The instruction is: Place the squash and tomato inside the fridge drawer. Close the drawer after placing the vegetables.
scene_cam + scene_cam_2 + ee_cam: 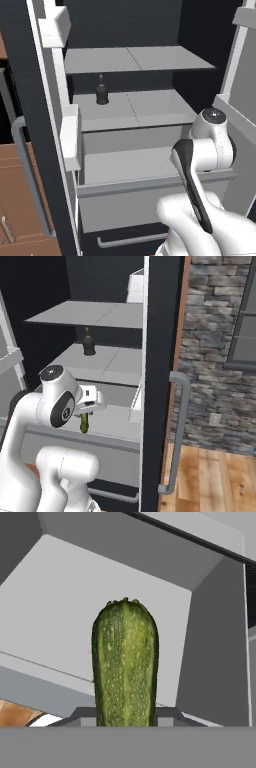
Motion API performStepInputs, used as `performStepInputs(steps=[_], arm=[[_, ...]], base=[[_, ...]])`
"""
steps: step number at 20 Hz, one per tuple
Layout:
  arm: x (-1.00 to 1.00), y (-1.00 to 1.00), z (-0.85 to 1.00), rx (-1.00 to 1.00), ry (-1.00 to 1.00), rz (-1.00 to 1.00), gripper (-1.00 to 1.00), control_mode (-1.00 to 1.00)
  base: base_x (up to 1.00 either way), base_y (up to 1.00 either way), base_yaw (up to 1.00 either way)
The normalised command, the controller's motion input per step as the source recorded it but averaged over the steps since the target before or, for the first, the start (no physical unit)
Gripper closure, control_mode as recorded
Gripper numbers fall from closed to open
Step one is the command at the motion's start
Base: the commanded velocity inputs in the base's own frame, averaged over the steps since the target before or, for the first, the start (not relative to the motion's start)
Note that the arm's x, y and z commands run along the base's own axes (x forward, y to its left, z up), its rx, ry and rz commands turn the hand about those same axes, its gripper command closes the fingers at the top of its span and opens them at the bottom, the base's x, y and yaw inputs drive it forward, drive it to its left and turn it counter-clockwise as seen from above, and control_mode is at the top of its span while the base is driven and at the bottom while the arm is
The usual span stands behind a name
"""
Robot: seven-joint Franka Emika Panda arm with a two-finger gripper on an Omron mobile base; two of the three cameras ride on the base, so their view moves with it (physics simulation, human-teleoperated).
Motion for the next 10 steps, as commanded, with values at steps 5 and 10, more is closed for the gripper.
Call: performStepInputs(steps=[5,10], arm=[[0.00,0.00,0.00,0.00,0.00,0.00,1.00,1.00],[0.00,0.00,0.00,0.00,0.00,0.00,1.00,1.00]], base=[[0.16,-0.43,0.00],[0.00,-0.22,0.00]])
